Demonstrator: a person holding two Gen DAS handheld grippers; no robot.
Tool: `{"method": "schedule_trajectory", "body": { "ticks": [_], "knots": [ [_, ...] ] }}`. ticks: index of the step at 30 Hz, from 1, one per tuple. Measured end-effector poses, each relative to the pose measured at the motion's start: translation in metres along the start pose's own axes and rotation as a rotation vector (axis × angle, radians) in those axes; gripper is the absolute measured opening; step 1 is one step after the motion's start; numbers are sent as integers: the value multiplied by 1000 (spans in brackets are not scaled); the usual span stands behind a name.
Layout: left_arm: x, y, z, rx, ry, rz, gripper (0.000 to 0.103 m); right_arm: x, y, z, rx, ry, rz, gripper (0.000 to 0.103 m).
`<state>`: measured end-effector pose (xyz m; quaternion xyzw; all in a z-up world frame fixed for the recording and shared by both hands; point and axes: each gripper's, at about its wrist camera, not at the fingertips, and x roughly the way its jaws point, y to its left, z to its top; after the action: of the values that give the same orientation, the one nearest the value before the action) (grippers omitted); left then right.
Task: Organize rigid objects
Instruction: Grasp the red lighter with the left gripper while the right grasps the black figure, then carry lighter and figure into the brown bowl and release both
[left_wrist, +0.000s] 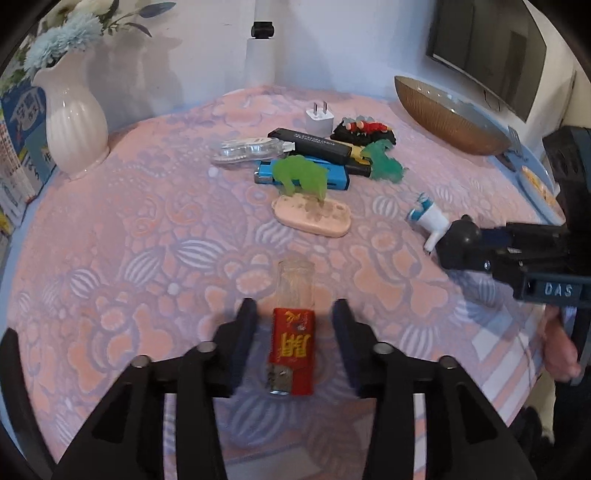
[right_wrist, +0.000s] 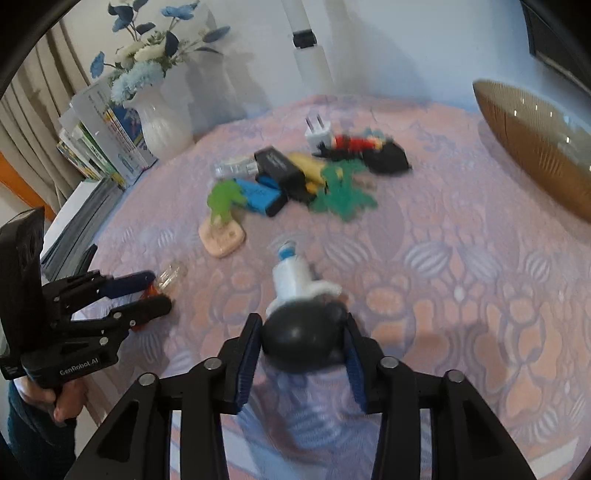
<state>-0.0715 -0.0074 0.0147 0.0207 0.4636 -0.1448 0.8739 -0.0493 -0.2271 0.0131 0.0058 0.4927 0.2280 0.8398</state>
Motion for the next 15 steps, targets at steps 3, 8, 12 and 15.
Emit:
{"method": "schedule_trajectory", "body": {
  "ticks": [3,8,12,15],
  "knots": [
    [3,-11,-2,23,-7,13,65,-1,0,-1,11,-8,4,47],
    [1,-25,-3,61,-25,57,24,1,2,0,48,-25,-11,47],
    [-4,-34,-4,79,-51,59,20,-1,3,1,49,-44,-43,40],
    [-14,-39,-3,71,-91,15,20,-10,5,0,24,-74,-77,40]
  ]
}}
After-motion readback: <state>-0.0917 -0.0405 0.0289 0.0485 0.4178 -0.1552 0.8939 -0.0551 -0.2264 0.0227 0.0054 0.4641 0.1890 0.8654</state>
